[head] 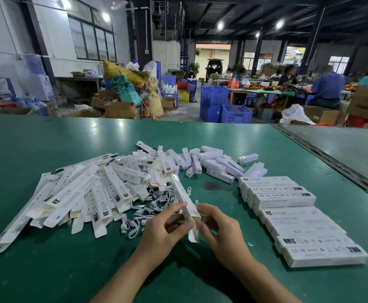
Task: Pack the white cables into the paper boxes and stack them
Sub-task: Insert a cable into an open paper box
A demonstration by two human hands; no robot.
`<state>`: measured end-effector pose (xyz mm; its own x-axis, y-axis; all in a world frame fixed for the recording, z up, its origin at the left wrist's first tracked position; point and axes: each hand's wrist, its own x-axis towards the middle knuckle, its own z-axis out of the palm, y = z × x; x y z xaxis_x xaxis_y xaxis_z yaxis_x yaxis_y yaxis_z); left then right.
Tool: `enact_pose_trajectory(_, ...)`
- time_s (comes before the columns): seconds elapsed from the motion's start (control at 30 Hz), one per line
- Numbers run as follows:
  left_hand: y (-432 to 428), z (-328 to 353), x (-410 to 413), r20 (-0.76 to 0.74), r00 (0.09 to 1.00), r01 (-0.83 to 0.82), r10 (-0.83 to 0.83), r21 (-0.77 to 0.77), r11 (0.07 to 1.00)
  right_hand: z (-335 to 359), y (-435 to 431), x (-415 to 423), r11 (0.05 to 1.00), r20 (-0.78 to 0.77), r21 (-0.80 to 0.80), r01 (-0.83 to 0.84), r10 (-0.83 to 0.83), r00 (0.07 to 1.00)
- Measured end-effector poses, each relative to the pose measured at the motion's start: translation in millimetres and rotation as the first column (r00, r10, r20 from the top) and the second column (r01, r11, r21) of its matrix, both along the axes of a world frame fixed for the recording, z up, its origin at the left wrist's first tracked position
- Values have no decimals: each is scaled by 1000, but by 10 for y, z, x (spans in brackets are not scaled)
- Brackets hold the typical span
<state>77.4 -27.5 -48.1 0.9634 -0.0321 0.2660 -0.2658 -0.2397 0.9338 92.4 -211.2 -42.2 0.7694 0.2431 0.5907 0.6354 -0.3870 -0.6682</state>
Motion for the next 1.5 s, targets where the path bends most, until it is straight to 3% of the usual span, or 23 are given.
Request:
enact_pose_trajectory(0.17,-21,-2,-21,66,996,-55,52,40,998,-91,-6,64,995,3,40,89,-89,996)
enact_pose_trajectory(0.27,-34,-14,-10,90,992,-86,82,38,996,-75,6,49,999,50,24,21,-23,998)
enact_pose_trajectory(0.37,-22,-35,3,102,989,-104,104,3,995,-44,8,17,996,109,-54,-66,72,991)
enact_pose_trajectory(0.53,-4,-71,32,87,986,-140,144,-52,989,-35,-20,31,977,148,-201,-68,99,984)
enact_pose_trajectory(0.73,18,-33,59,54,978,-191,201,-151,970,-48,-53,56,936,54,-321,-147,173,983)
enact_pose_trajectory(0.9,38,-34,76,41,984,-165,174,-171,971,-80,-38,74,921,92,-364,-140,184,979)
enact_pose_trajectory(1.13,53,-67,108,18,995,-99,100,-67,993,-32,20,44,949,264,-311,-58,145,954)
enact_pose_trajectory(1.5,-21,-77,87,36,998,-46,51,-110,993,-56,63,22,991,253,-74,113,-91,963)
